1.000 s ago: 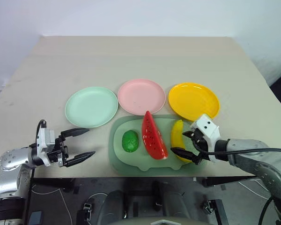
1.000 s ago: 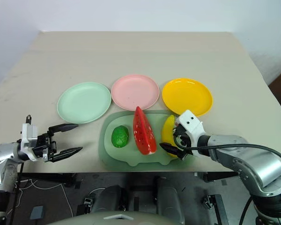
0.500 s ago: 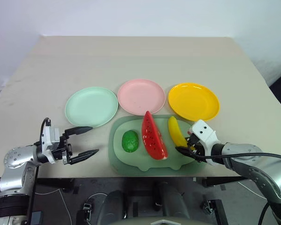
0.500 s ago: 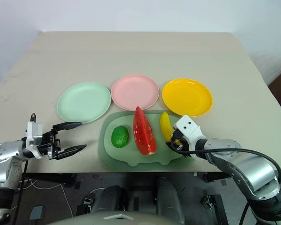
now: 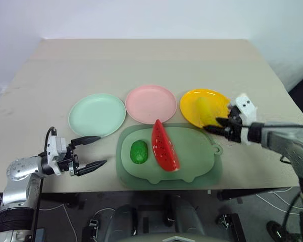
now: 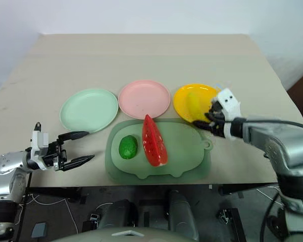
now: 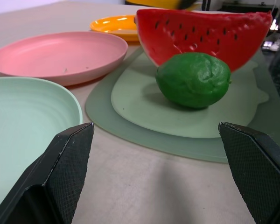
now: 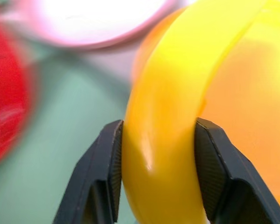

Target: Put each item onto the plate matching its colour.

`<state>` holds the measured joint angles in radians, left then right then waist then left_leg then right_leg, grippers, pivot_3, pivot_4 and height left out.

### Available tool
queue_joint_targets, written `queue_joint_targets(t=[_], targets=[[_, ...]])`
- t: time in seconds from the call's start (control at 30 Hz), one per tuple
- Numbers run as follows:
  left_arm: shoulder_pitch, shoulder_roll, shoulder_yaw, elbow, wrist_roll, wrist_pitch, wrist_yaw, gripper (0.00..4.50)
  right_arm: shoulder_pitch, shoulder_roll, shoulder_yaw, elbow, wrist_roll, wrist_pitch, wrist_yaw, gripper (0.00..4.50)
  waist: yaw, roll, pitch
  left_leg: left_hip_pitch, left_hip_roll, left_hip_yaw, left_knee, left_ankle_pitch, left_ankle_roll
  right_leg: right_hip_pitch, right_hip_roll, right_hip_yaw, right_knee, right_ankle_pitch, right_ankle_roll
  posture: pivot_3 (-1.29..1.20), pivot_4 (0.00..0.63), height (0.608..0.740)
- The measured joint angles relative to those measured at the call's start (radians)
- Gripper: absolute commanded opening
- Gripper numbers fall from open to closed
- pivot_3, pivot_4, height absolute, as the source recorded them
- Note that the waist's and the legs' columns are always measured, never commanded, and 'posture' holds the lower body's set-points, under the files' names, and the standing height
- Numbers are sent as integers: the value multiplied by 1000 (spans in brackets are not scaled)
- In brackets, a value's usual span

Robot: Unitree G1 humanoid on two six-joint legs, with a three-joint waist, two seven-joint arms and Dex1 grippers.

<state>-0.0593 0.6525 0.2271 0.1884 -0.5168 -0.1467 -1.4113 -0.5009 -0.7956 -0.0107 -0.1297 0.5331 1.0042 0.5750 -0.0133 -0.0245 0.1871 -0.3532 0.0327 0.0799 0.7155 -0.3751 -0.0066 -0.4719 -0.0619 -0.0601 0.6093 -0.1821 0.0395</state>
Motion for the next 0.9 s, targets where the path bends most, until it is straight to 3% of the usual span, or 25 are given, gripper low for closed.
queue_joint_targets(t=[0.17, 0.43, 0.73, 0.9], targets=[[-13, -2, -6, 7, 5, -1, 1, 4500, -84, 76, 112, 186, -137, -126, -1, 1739, 3, 0, 0, -2, 0, 1, 0, 0, 0, -3, -1, 0, 2, 0, 0, 0, 150, 736], [14, -2, -5, 5, 5, -13, 21, 4500, -111, 75, 97, 247, -168, -147, 63, 4334, 1, 1, 0, -2, 0, 0, 0, 0, 1, -3, -1, 0, 2, 0, 0, 0, 150, 736], [19, -1, -4, 4, 5, -20, 31, 4500, -269, 82, -101, -50, 129, 208, 138, 4424, 1, 2, 1, -2, 3, -1, 0, 0, 0, -4, -1, -1, 3, 0, 0, 0, 150, 736], [17, 0, -4, 4, 5, -24, 36, 4500, -249, 226, -103, -226, 241, 486, 30, 4424, 1, 2, 1, -2, 2, 0, 1, 0, 0, -3, -3, -1, 3, 1, 0, 0, 150, 736]])
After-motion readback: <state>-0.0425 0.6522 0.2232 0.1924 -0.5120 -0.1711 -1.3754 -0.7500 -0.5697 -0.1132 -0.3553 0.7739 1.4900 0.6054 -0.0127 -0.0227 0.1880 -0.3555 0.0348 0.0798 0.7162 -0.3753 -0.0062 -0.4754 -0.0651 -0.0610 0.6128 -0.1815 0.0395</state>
